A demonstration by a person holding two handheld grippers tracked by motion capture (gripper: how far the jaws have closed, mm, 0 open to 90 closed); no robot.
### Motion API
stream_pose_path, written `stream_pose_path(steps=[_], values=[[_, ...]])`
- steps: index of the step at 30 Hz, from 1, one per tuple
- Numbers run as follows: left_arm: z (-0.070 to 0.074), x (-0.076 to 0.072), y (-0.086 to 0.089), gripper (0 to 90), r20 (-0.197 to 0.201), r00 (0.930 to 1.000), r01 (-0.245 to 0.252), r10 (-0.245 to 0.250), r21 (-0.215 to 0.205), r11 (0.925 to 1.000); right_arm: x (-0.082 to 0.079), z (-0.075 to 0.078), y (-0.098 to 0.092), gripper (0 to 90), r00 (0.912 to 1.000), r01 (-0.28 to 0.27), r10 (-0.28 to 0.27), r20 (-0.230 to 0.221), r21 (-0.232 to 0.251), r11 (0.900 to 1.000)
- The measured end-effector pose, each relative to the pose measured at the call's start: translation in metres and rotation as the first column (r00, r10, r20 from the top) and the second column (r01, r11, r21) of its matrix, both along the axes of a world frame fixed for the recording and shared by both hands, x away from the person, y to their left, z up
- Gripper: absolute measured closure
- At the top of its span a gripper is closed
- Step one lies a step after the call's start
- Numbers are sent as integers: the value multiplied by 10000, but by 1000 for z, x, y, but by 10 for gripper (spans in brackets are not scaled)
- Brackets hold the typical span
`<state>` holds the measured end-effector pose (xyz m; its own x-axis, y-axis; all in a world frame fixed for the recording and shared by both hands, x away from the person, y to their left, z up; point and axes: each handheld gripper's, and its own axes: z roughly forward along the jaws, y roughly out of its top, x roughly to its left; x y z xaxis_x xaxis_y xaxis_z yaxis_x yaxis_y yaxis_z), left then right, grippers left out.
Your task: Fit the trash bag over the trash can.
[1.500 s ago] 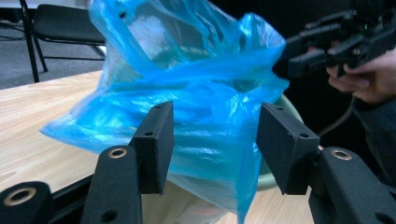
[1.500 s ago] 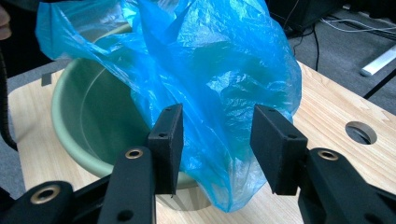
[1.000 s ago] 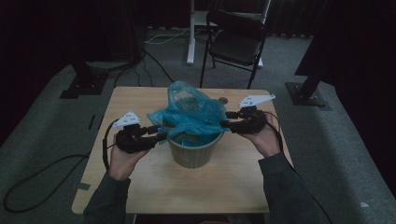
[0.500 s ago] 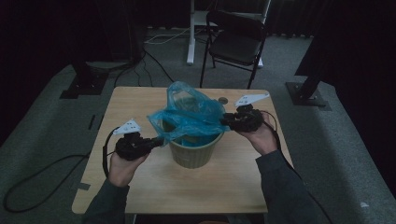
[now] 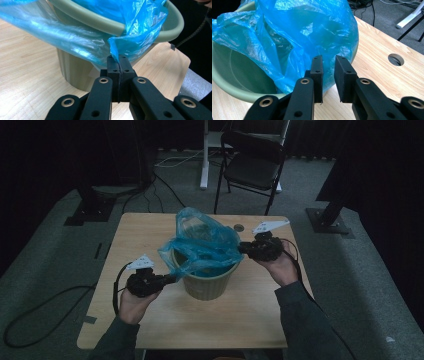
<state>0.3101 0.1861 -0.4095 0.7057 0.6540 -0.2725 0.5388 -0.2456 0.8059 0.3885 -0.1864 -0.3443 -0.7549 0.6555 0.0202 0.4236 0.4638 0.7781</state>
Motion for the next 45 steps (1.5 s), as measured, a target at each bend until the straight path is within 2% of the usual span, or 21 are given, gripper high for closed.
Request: stream_pose_path(steps=[8, 10, 12, 17, 22, 23, 24, 26, 28, 29, 30, 33, 40, 45], values=[[-12, 1, -5, 896, -238, 9997, 99, -95, 183, 9998, -6, 0, 2, 808, 9999, -146, 146, -2, -4, 9999], [-13, 1, -6, 896, -277, 9996, 109, -104, 182, 9998, -7, 0, 2, 779, 9999, -160, 160, 33, 60, 9999], [-15, 2, -8, 896, -254, 9996, 144, -138, 244, 9996, -13, 3, 3, 679, 9994, -322, 317, 121, 424, 9986], [-15, 1, -10, 895, -245, 9996, 142, -137, 207, 9997, -17, 5, 10, 556, 9980, -627, 617, 148, 750, 9952], [-16, 1, -12, 893, -260, 9995, 162, -156, 227, 9996, -20, 3, 20, 499, 9969, -769, 756, 214, 674, 9948], [-17, 1, -12, 893, -261, 9995, 190, -184, 233, 9995, -21, 2, 23, 491, 9965, -806, 793, 251, 578, 9951], [-18, 1, -13, 893, -293, 9994, 203, -196, 238, 9995, -21, 0, 28, 487, 9966, -738, 730, 391, 216, 9970], [-20, 1, -14, 893, -367, 9991, 234, -223, 275, 9993, -22, -3, 32, 508, 9967, -620, 631, 517, -237, 9978], [-22, 1, -15, 892, -404, 9989, 248, -236, 300, 9992, -22, -4, 32, 531, 9972, -495, 514, 542, -362, 9981], [-25, 2, -15, 892, -478, 9985, 281, -265, 345, 9990, -21, -5, 32, 567, 9977, -370, 395, 544, -462, 9982], [-26, 2, -15, 892, -523, 9983, 295, -275, 370, 9989, -22, -5, 31, 655, 9985, -325, 349, 432, -548, 9980], [-28, 2, -17, 891, -588, 9978, 335, -313, 367, 9988, -24, -4, 30, 734, 9981, -413, 438, 426, -570, 9975], [-34, 3, -19, 878, -830, 9961, 346, -301, 535, 9980, -27, -3, 29, 799, 9982, -454, 476, 366, -589, 9972], [-27, -3, -12, 773, -570, 9984, 61, -34, 459, 9989, -29, -2, 27, 812, 9977, -512, 536, 423, -564, 9971]])
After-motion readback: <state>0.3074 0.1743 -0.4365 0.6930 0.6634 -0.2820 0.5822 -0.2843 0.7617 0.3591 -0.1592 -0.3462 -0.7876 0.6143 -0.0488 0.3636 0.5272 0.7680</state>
